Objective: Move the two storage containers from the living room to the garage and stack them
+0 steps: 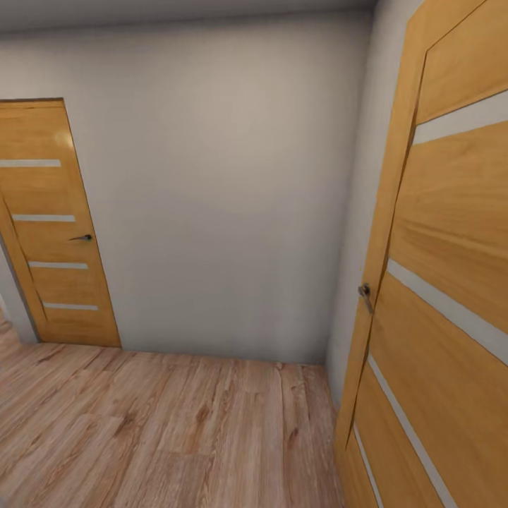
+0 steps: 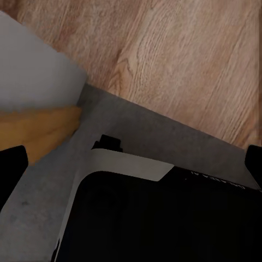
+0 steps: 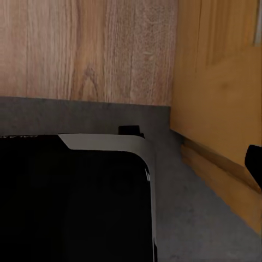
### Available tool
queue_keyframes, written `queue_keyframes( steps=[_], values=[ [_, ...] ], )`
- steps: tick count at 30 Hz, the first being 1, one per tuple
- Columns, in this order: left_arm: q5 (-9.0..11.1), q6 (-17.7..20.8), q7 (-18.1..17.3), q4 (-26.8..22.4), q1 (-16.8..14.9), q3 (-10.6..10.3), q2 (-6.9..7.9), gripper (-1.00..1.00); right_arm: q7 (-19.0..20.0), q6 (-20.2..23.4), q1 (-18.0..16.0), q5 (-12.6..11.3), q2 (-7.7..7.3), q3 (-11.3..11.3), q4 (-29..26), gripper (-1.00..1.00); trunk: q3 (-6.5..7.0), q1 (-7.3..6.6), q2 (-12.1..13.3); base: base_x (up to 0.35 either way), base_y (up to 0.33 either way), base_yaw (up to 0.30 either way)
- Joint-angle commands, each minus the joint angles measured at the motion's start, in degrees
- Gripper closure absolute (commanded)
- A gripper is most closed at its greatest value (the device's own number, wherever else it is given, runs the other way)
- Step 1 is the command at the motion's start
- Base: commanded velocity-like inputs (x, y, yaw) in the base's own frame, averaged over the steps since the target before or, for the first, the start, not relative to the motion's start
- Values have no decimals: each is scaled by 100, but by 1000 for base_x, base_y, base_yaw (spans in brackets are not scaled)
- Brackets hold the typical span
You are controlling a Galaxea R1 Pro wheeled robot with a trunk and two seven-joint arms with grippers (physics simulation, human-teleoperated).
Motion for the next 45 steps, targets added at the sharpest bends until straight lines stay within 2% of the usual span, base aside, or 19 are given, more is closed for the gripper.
queue_keyframes(
  steps=[1,45],
  values=[
    [41,-14,15,1,-4,-49,-1,-100,19,-27,-7,-52,3,48,17,-100,-9,4,-5,322,0,0],
    [41,-14,15,1,-4,-49,0,-100,32,-13,-9,-43,3,74,17,-100,-9,4,-5,322,0,0]
  ],
)
